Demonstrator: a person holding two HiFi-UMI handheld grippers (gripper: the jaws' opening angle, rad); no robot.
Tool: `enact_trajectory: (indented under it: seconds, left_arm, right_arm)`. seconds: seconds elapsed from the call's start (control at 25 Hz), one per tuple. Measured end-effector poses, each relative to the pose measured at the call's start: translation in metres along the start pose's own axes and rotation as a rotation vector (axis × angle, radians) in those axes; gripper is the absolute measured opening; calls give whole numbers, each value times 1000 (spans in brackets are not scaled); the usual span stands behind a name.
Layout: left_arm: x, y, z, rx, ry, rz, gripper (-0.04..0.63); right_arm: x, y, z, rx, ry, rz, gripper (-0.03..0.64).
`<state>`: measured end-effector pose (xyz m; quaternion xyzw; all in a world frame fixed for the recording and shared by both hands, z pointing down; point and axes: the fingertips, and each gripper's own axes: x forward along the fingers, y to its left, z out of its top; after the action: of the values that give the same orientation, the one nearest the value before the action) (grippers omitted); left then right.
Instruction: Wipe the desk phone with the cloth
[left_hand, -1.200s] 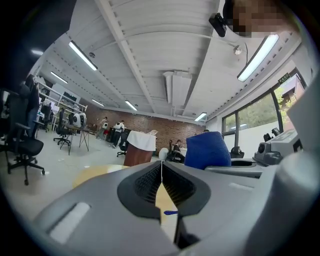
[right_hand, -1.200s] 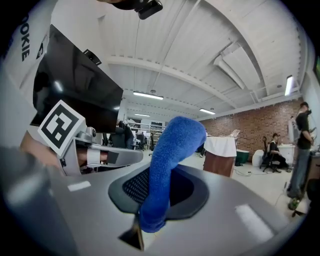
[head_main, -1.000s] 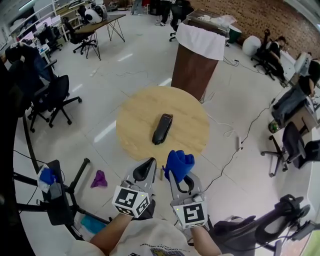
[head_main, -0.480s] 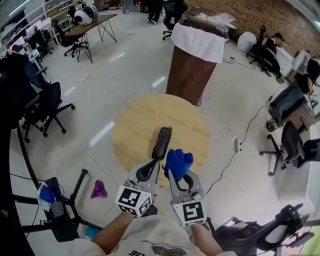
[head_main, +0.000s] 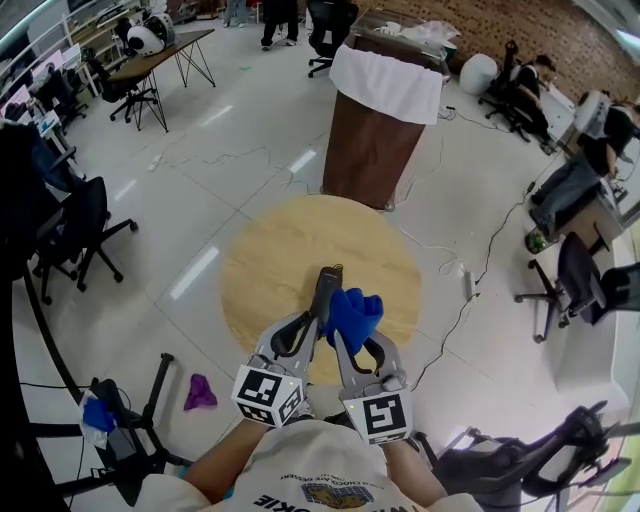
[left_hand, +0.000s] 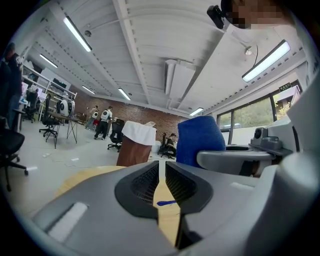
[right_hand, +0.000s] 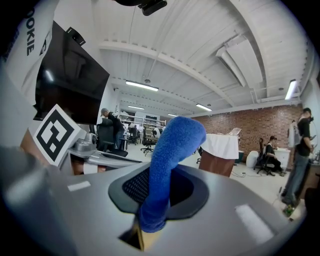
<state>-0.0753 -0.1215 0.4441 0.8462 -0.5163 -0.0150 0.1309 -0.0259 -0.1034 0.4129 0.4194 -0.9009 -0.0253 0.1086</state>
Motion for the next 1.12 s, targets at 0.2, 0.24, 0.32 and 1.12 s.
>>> enact_trajectory:
  seconds: [0.2, 0.24, 0.32, 1.12]
  left_arm:
    - [12, 1, -6, 7, 20, -13, 32]
    - [14, 1, -7, 9, 23, -13, 32]
    - [20, 0, -11, 14, 31, -9, 32]
    - [110, 55, -158, 307, 624, 177, 205]
  right_arm:
    - [4, -6, 0, -13, -2, -8, 66]
    - [4, -8, -1, -14, -2, -8, 66]
    - [4, -12, -4, -12, 1, -6, 66]
    - [-4, -66, -25, 30, 18, -63, 66]
